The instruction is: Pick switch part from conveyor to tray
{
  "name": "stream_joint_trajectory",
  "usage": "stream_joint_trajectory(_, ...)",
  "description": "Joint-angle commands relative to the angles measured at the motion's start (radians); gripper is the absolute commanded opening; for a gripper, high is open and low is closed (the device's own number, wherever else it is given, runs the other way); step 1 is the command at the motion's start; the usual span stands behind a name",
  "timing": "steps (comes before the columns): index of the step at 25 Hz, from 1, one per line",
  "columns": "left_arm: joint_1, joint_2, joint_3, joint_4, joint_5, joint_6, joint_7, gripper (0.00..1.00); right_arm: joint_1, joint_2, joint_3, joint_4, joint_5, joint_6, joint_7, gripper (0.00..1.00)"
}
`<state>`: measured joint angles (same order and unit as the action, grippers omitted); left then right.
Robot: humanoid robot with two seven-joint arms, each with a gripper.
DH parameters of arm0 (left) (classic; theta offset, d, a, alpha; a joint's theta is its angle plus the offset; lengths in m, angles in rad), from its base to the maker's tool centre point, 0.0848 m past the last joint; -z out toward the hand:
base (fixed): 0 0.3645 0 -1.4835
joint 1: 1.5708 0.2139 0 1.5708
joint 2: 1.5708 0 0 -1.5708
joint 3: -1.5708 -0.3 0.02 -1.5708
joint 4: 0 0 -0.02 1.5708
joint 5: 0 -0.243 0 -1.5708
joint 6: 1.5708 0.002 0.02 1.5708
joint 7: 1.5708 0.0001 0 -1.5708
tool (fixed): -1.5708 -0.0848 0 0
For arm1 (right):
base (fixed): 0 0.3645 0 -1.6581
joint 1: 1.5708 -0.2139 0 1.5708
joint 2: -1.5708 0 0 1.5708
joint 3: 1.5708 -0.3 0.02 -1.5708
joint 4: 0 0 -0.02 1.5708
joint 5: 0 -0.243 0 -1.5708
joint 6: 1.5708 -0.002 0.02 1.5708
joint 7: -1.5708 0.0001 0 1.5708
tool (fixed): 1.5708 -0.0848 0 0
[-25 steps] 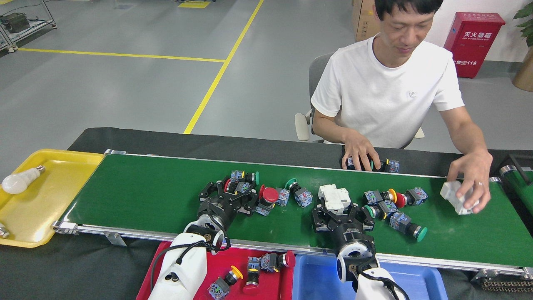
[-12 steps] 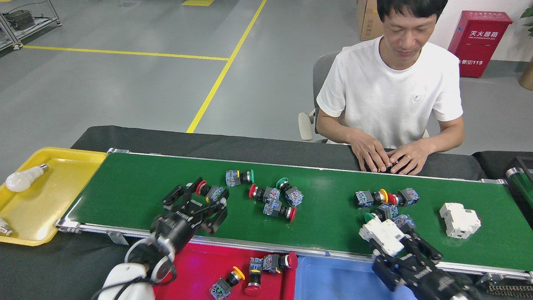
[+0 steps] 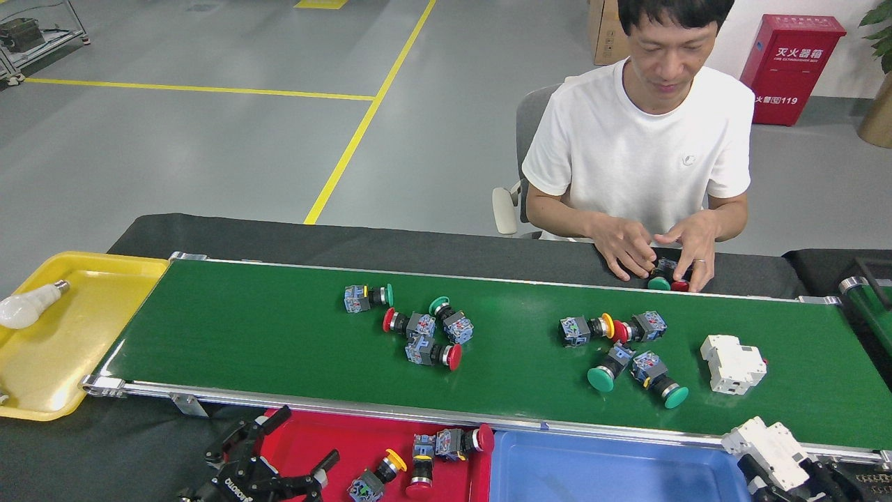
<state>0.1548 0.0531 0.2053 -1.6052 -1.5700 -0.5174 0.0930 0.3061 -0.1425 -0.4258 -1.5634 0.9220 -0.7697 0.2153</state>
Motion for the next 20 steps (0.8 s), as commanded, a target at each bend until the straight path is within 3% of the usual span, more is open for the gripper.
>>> stream_joint_trajectory(1, 0.003, 0.011, 0.016, 0.014, -0.025, 0.102, 0.082, 0.99, -0.012, 0.008, -0.007, -0.014, -0.003, -0.016, 0.052, 0.97)
stream_joint_trajectory(7, -0.012, 0.025, 0.029, 0.01, -0.019, 0.089, 0.048, 1.0, -0.044, 0.043, -0.028, -0.047, -0.023, -0.016, 0.053, 0.96)
stream_joint_trajectory(12, -0.165, 0.01, -0.033, 0.03, 0.074, -0.128, -0.156, 1.0, -0.168, 0.044, -0.037, -0.092, -0.101, -0.016, 0.055, 0.94)
stream_joint_trajectory(15, -0.215, 0.008, -0.129, 0.082, 0.07, -0.13, -0.167, 1.0, -0.235, 0.049, -0.036, -0.096, -0.091, -0.016, 0.055, 0.92)
stream_joint_trajectory(18, -0.293, 0.005, -0.201, 0.189, 0.07, -0.115, -0.168, 1.0, -0.291, 0.093, -0.027, -0.107, 0.023, 0.009, 0.055, 0.92)
stream_joint_trajectory(20, -0.348, -0.001, -0.216, 0.265, 0.067, -0.079, -0.168, 1.0, -0.337, 0.172, -0.004, -0.11, 0.156, 0.17, 0.053, 0.92)
